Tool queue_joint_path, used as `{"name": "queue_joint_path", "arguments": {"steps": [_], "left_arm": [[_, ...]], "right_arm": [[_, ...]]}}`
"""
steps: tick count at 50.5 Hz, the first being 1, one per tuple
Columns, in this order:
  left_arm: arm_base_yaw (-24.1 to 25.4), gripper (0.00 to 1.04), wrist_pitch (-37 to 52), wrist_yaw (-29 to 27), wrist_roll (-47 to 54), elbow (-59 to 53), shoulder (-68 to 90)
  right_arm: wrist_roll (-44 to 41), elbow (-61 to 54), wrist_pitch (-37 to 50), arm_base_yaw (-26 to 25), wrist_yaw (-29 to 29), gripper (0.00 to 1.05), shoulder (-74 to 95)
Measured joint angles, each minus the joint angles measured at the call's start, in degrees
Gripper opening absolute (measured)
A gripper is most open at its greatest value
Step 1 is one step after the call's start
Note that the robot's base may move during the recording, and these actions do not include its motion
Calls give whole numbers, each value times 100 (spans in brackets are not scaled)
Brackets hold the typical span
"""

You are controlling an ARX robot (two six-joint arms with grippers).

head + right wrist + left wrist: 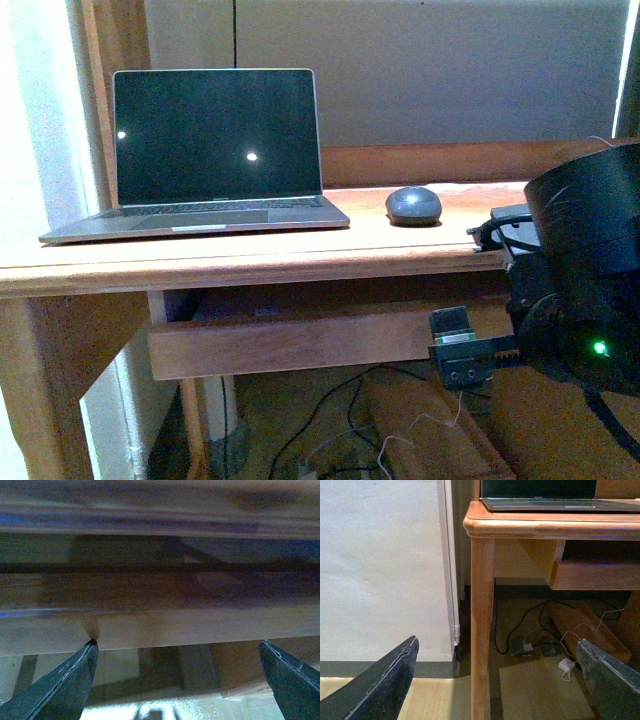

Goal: Place mouse

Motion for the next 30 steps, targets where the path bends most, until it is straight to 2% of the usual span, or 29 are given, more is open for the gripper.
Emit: {"name": "queue_joint_path", "arguments": {"steps": [7, 18, 25, 30], "left_arm": [[0, 97, 0, 0, 0, 0, -2], [0, 97, 0, 0, 0, 0, -2], [0, 97, 0, 0, 0, 0, -2], [0, 97, 0, 2, 0, 0, -2]], "right_arm": [[153, -101, 37, -7, -133, 97, -173], [428, -1685, -103, -289, -472, 97, -2417], [496, -3008, -992, -601, -581, 97, -4446], [557, -3517, -1644, -643, -562, 97, -5648]]}}
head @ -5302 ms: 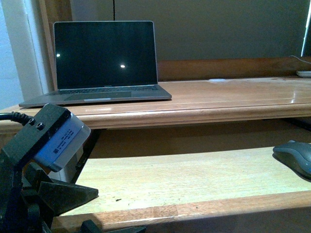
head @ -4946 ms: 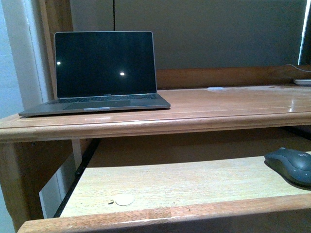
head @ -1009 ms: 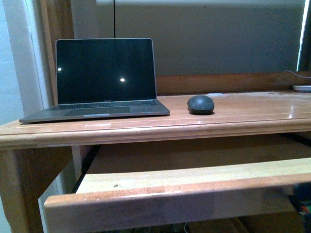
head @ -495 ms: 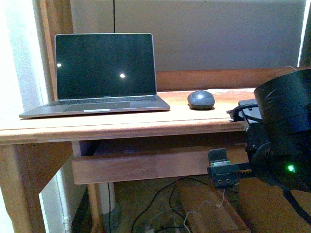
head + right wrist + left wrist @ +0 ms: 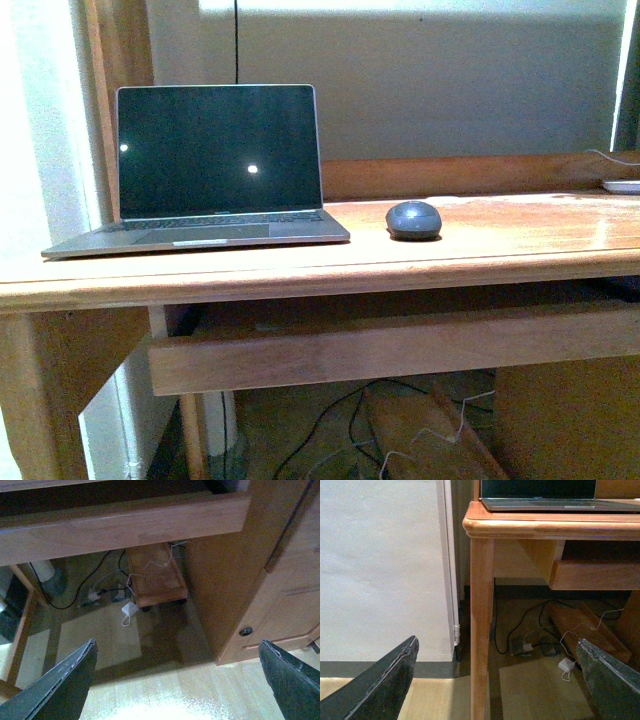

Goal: Place mouse

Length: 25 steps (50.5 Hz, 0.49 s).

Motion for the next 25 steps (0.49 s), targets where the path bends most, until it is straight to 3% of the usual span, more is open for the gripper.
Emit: {"name": "queue_joint_path", "arguments": {"steps": [6, 11, 16, 19, 25], "left_arm": [[0, 97, 0, -2, 0, 0, 0], [0, 97, 0, 0, 0, 0, 0], [0, 97, 0, 0, 0, 0, 0], [0, 97, 0, 0, 0, 0, 0], [0, 97, 0, 0, 0, 0, 0]], "right_arm": [[70, -461, -1285, 13, 433, 97, -2194], [170, -564, -1676, 46, 634, 97, -3145], [-308, -1204, -896, -782, -1139, 81, -3779], [-461, -1397, -800, -962, -1585, 73, -3936], [-616, -1556, -765, -1010, -1773, 55, -4037]]}}
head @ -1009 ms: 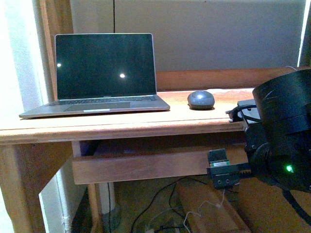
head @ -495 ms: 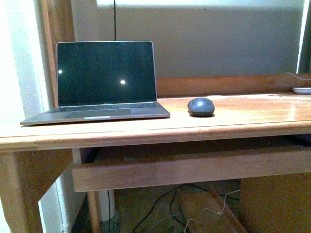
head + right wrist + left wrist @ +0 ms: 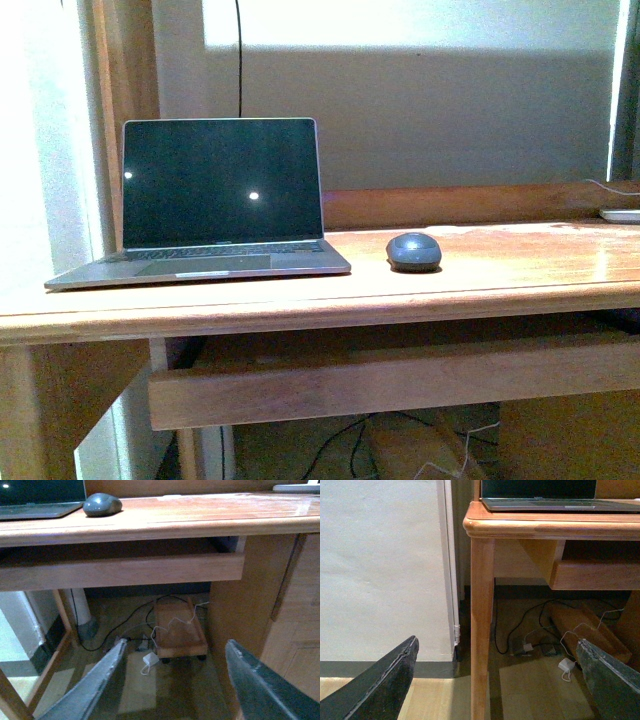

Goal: Place mouse

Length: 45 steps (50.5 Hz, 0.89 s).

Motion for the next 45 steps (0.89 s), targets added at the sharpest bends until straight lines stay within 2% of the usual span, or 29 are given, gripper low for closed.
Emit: {"name": "queue_joint_path", "arguments": {"steps": [7, 12, 15, 35, 45], "left_arm": [[0, 97, 0, 0, 0, 0, 0], [0, 97, 0, 0, 0, 0, 0], [0, 97, 0, 0, 0, 0, 0], [0, 97, 0, -2, 0, 0, 0], [0, 97, 0, -2, 0, 0, 0]], "right_arm": [[-63, -79, 28, -24, 0, 35, -85], [-105, -142, 52, -24, 2, 12, -149], [-114, -186, 55, -26, 0, 2, -175], [-129, -396, 85, -31, -13, 3, -431], [-140, -396, 85, -31, -11, 32, -433]]}}
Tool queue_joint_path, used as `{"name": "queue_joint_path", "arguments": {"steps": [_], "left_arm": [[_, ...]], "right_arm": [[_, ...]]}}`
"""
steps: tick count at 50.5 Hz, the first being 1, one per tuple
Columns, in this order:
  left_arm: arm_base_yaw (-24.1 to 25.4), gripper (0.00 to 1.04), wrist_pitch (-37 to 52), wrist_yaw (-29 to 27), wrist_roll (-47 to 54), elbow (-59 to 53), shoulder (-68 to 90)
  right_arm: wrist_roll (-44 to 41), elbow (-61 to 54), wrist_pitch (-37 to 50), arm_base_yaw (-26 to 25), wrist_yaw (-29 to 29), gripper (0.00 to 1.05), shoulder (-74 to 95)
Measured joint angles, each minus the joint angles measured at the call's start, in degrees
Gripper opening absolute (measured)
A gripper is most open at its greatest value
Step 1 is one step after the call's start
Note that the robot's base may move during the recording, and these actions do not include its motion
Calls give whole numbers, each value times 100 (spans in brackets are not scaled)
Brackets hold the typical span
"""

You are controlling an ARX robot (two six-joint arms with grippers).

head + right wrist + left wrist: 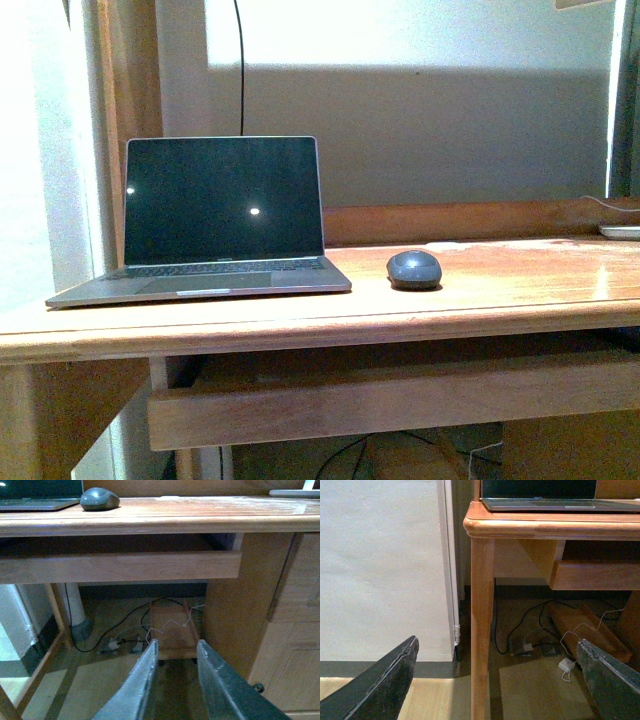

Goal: Place mouse

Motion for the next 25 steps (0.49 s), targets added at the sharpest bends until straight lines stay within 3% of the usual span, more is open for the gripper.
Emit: {"name": "queue_joint_path", "arguments": {"steps": [7, 18, 25], "left_arm": [[0, 97, 0, 2, 0, 0, 0], [0, 97, 0, 0, 0, 0, 0], [0, 97, 0, 0, 0, 0, 0]], "right_arm": [[0, 0, 0, 0, 2, 53, 0], [0, 0, 0, 0, 0, 95, 0], [0, 0, 0, 0, 0, 97, -2]]}}
